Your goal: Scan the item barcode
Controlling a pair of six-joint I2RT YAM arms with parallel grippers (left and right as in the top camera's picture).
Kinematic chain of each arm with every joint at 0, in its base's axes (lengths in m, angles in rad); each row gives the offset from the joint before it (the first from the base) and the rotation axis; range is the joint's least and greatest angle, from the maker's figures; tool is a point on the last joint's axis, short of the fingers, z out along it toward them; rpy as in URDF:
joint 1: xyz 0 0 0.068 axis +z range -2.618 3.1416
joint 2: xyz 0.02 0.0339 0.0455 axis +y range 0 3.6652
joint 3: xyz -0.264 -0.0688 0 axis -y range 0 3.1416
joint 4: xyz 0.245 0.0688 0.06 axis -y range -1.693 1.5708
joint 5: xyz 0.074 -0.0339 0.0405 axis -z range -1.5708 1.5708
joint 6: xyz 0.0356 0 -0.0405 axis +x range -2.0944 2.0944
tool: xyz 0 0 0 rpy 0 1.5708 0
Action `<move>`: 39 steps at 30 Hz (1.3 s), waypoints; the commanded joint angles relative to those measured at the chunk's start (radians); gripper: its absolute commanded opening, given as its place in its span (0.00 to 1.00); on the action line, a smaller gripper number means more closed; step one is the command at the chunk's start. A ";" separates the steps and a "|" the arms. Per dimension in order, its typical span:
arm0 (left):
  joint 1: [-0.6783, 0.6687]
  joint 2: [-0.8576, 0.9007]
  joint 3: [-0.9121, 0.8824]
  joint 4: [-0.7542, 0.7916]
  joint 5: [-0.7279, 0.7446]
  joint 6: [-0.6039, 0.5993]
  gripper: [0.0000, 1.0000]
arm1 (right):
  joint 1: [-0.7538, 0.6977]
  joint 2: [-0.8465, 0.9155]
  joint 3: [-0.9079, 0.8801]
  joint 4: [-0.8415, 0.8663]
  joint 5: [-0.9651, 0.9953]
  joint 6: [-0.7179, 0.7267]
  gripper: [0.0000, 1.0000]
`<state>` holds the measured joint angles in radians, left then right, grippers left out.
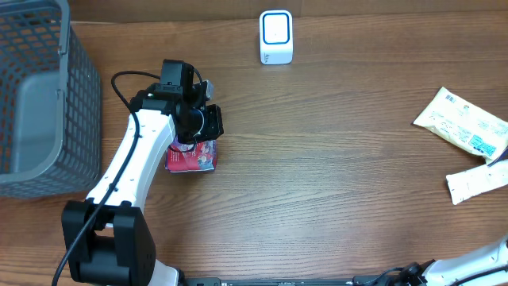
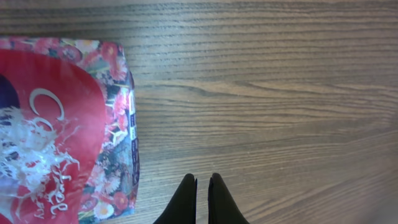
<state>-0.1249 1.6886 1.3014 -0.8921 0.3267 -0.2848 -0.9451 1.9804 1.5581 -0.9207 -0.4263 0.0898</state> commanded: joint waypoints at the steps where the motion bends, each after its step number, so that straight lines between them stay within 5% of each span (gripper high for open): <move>1: -0.003 -0.017 0.063 -0.020 0.037 0.011 0.04 | -0.041 -0.146 0.096 -0.019 -0.232 0.000 1.00; 5: 0.012 -0.040 0.183 -0.075 0.025 0.081 0.04 | 0.011 -0.299 0.150 -0.026 -0.249 0.051 1.00; 11: 0.057 -0.078 0.452 -0.234 -0.119 0.125 0.06 | 0.313 -0.506 0.150 -0.054 -0.123 0.052 1.00; 14: 0.073 -0.109 0.597 -0.298 -0.200 0.170 0.48 | 0.507 -0.519 0.150 -0.128 -0.060 0.033 1.00; 16: 0.080 -0.130 0.678 -0.335 -0.241 0.206 0.95 | 0.613 -0.504 0.142 -0.179 -0.048 0.034 1.00; 17: 0.081 -0.142 0.717 -0.359 -0.269 0.223 1.00 | 0.669 -0.494 0.132 -0.202 -0.055 0.035 1.00; 24: 0.089 -0.208 0.840 -0.537 -0.471 0.232 1.00 | 0.988 -0.366 -0.069 -0.121 -0.333 0.051 1.00; 30: 0.156 -0.218 0.840 -0.647 -0.484 0.127 1.00 | 1.213 -0.147 -0.155 0.205 -0.491 0.174 1.00; 39: 0.193 -0.218 0.840 -0.711 -0.483 0.117 1.00 | 1.444 0.098 -0.155 0.737 -0.431 0.357 1.00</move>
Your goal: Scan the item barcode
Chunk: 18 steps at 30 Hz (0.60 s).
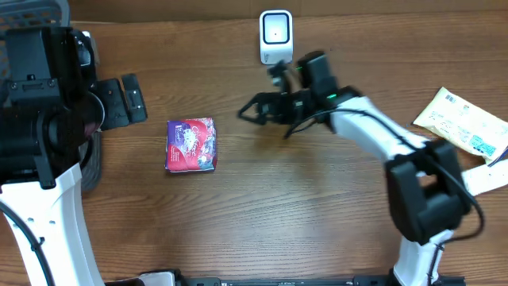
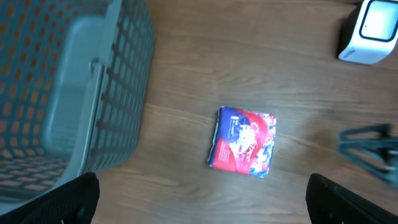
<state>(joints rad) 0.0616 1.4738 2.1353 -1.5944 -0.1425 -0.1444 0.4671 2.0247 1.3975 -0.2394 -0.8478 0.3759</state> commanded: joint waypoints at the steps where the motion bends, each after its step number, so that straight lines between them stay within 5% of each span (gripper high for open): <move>1: 0.006 -0.003 0.006 -0.015 -0.014 -0.030 1.00 | 0.044 0.072 0.005 0.092 -0.005 0.070 1.00; 18: 0.006 -0.003 0.006 -0.072 -0.018 -0.062 1.00 | 0.090 0.282 0.142 0.333 0.113 0.013 1.00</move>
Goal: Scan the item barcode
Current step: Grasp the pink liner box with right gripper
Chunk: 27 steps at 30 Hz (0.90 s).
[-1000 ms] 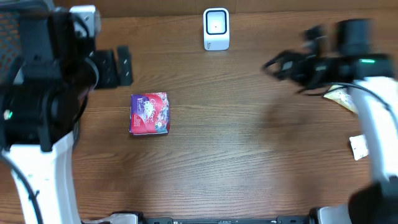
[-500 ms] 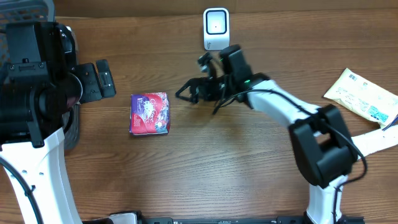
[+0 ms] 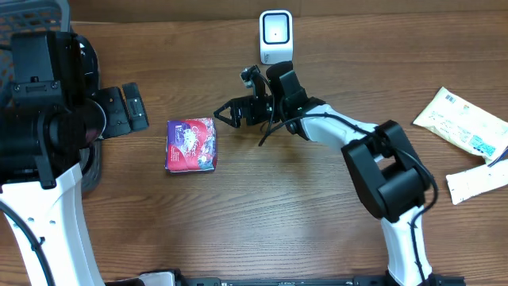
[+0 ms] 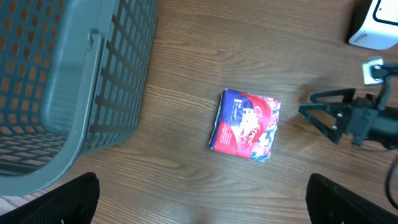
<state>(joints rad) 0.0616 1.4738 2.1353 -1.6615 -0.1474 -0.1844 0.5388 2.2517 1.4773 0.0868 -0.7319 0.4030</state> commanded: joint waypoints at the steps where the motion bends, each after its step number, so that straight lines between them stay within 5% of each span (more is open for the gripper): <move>1: 0.006 -0.003 0.006 -0.006 -0.013 -0.022 1.00 | 0.022 0.066 0.070 0.007 -0.012 -0.014 1.00; 19: 0.006 -0.003 0.006 -0.021 -0.013 -0.022 1.00 | 0.112 0.128 0.079 0.026 -0.073 -0.097 0.97; 22: 0.006 -0.003 0.005 -0.028 -0.013 -0.022 1.00 | 0.115 0.139 0.079 0.025 -0.064 -0.097 0.63; 23: 0.006 -0.003 0.005 -0.028 -0.013 -0.023 1.00 | 0.115 0.147 0.079 0.025 -0.048 -0.097 0.33; 27: 0.006 -0.003 0.005 -0.028 -0.013 -0.023 1.00 | 0.115 0.148 0.079 0.026 -0.039 -0.097 0.04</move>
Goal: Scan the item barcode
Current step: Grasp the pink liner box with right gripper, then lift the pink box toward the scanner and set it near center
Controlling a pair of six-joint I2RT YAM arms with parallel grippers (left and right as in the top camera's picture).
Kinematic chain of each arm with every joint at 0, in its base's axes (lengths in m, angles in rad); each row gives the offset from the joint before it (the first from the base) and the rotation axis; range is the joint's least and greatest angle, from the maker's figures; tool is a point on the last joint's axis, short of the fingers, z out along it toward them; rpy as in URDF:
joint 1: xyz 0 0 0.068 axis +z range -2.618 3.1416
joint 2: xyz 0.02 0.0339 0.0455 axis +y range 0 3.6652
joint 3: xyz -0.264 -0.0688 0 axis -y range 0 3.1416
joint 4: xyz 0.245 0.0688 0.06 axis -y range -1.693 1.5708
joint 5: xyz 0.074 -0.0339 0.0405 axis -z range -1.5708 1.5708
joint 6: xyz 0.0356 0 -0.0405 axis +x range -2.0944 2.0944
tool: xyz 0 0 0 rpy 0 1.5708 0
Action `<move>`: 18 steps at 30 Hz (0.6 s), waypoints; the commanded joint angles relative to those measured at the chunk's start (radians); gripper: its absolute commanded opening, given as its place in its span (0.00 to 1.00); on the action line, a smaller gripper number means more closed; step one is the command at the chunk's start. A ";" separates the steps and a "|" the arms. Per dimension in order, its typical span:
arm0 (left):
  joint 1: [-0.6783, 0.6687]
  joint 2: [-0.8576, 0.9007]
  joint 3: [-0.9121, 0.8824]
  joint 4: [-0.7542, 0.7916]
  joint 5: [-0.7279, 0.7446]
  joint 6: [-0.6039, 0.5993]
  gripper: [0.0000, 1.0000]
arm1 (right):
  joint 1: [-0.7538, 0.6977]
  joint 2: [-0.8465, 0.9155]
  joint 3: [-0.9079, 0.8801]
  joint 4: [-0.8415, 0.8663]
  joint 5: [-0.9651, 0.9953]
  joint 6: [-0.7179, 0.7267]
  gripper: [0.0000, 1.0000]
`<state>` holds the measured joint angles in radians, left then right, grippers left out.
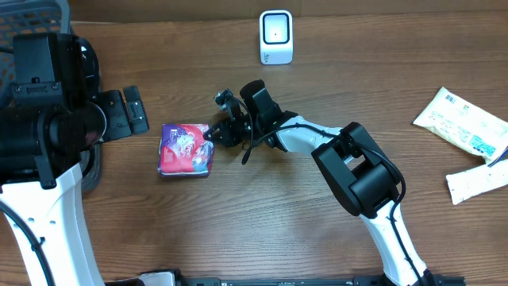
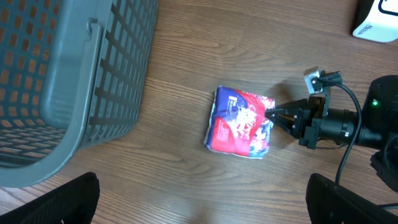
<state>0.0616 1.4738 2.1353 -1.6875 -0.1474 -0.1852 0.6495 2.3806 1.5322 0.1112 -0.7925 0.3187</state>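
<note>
The item is a red and blue floral packet [image 1: 185, 148] [image 2: 239, 121], lying flat on the wooden table left of centre. My right gripper [image 1: 209, 133] [image 2: 270, 114] reaches in low from the right. Its fingertips draw to a point on the packet's right edge and look pinched on it. The white scanner [image 1: 275, 36] [image 2: 377, 23] stands at the back of the table. My left gripper [image 1: 127, 111] [image 2: 202, 205] hangs high above the table, left of the packet. It is wide open and holds nothing.
A grey mesh basket [image 1: 32, 9] [image 2: 62, 74] stands at the left, partly under my left arm. A pale yellow packet [image 1: 460, 121] and a white packet [image 1: 476, 181] lie at the far right edge. The right arm stretches across the table's middle.
My right gripper has moved left and down, from just off the packet's upper right corner onto its right edge. The packet has shifted slightly left. The left arm has not moved.
First my left gripper was shut, low beside the packet. Then it was high by the basket and open, with the right gripper near the scanner. The right gripper then stood close to the packet's corner, and now it touches the packet's edge.
</note>
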 commanded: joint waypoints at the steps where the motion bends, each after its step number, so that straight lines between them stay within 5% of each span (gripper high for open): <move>1: 0.006 -0.003 0.005 -0.002 -0.013 -0.023 1.00 | 0.004 0.019 0.024 0.010 0.024 -0.013 0.04; 9: 0.006 -0.003 -0.005 -0.002 -0.012 -0.033 1.00 | -0.051 0.001 0.026 -0.038 0.028 -0.008 0.04; 18: 0.005 -0.002 -0.008 0.036 0.027 -0.032 1.00 | -0.219 -0.276 0.026 -0.360 0.024 -0.012 0.04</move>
<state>0.0616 1.4738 2.1330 -1.6707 -0.1455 -0.2070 0.4820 2.2837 1.5452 -0.1844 -0.7815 0.3126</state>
